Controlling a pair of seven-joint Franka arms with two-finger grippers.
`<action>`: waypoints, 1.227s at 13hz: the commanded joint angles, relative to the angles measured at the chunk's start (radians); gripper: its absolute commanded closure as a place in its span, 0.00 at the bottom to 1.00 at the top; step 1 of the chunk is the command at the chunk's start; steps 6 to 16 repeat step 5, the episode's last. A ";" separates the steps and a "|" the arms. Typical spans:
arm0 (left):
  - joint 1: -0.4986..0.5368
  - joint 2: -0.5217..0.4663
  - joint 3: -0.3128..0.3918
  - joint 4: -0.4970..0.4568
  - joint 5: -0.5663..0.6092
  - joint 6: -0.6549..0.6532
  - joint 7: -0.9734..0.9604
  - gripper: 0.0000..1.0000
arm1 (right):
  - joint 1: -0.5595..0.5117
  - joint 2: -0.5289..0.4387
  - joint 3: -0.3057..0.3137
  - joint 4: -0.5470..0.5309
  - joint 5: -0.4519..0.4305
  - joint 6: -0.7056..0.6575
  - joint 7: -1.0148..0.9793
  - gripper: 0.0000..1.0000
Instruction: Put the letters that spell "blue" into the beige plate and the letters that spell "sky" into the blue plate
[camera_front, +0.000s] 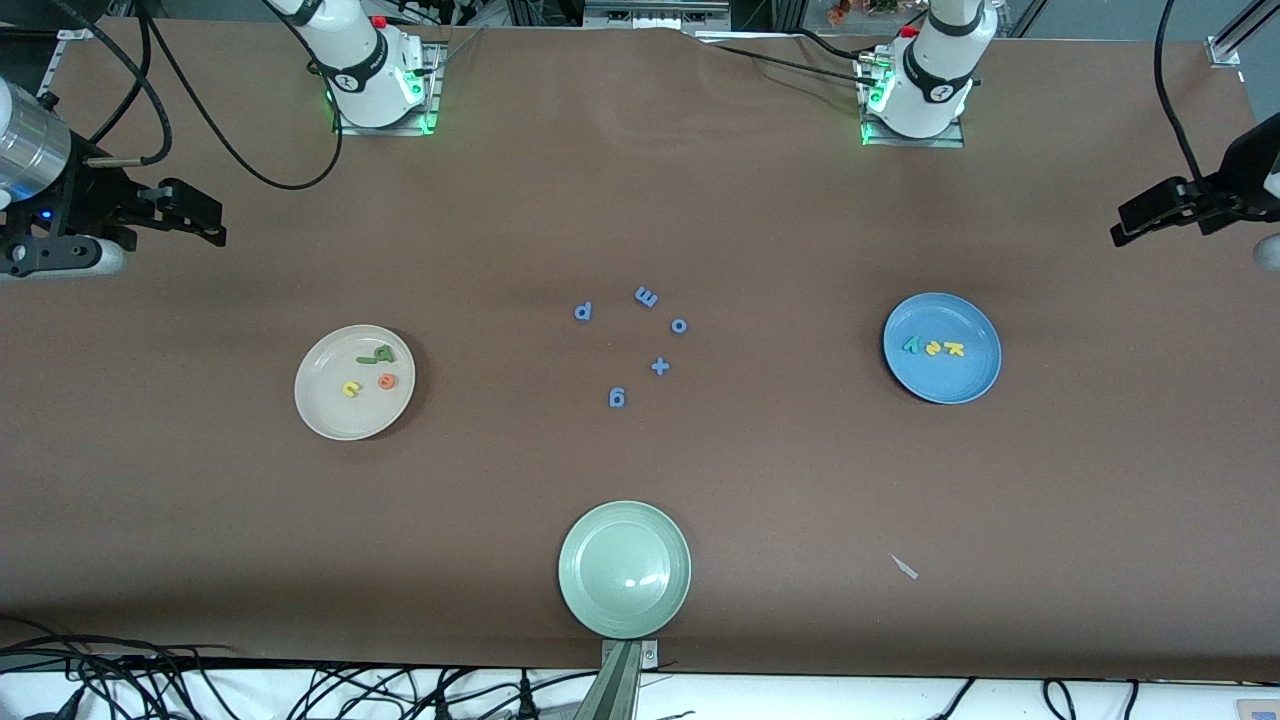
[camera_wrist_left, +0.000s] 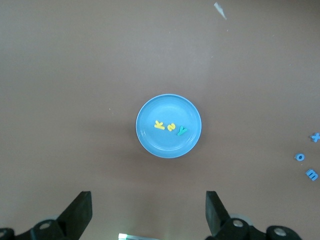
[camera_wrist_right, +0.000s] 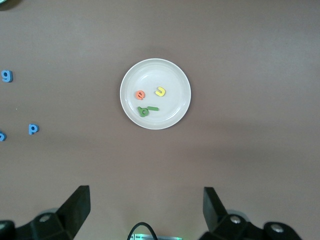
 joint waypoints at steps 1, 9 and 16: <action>0.009 0.018 -0.004 0.048 -0.030 -0.025 0.054 0.00 | -0.008 -0.008 0.005 0.009 0.000 -0.018 -0.021 0.00; -0.002 0.040 -0.004 0.023 -0.025 -0.034 0.090 0.00 | -0.008 -0.008 0.005 0.009 0.000 -0.018 -0.018 0.00; -0.002 0.040 -0.004 0.023 -0.025 -0.034 0.090 0.00 | -0.008 -0.008 0.005 0.009 0.000 -0.018 -0.018 0.00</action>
